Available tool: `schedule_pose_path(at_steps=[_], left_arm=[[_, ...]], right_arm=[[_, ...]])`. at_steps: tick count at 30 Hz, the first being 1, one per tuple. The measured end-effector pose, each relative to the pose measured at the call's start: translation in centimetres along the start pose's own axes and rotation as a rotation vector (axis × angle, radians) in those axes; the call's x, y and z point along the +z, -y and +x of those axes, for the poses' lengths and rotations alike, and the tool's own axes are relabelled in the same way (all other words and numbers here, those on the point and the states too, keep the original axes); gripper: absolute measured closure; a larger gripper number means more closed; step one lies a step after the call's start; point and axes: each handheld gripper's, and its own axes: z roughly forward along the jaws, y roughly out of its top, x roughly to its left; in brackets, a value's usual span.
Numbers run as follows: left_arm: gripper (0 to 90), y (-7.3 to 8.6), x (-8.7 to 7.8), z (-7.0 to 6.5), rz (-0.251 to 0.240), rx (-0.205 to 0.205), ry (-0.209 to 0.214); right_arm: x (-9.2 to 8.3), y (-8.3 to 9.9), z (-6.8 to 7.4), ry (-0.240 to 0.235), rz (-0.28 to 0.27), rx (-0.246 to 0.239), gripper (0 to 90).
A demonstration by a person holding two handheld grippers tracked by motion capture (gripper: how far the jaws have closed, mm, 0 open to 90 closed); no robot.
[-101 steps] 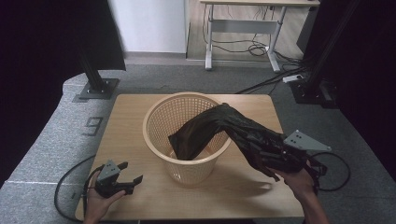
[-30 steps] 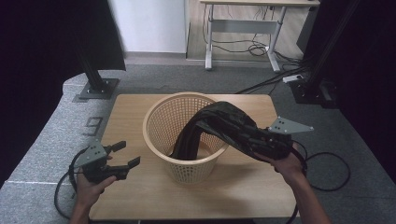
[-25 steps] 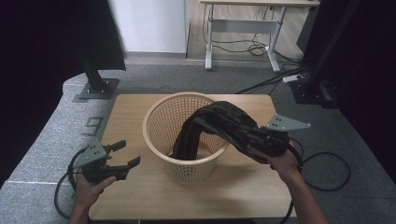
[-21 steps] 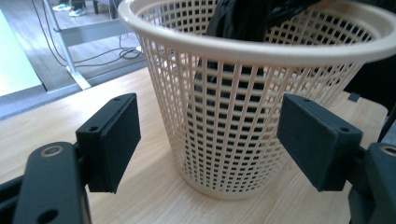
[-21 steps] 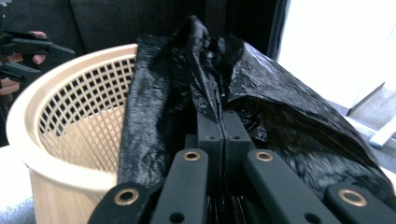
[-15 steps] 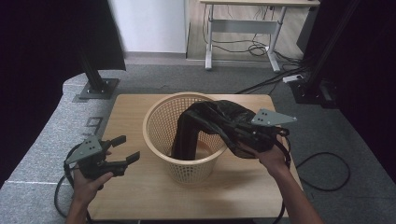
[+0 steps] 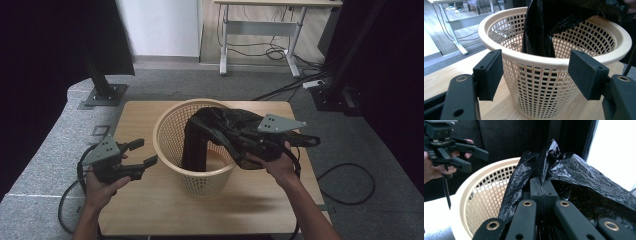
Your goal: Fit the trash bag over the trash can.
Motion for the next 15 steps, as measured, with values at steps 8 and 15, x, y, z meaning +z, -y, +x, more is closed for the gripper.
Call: schedule_pose_path(at_steps=[8, 15], left_arm=[[29.0, -0.8, 0.6, 0.1, -0.006, -0.004, 0.008], [29.8, -1.3, 1.4, 0.0, 0.004, 0.0, -0.008]], right_arm=[[0.2, -1.0, 0.9, -0.03, -0.017, -0.021, 88.8], [0.8, -1.8, 1.4, -0.05, -0.006, -0.034, 88.8]])
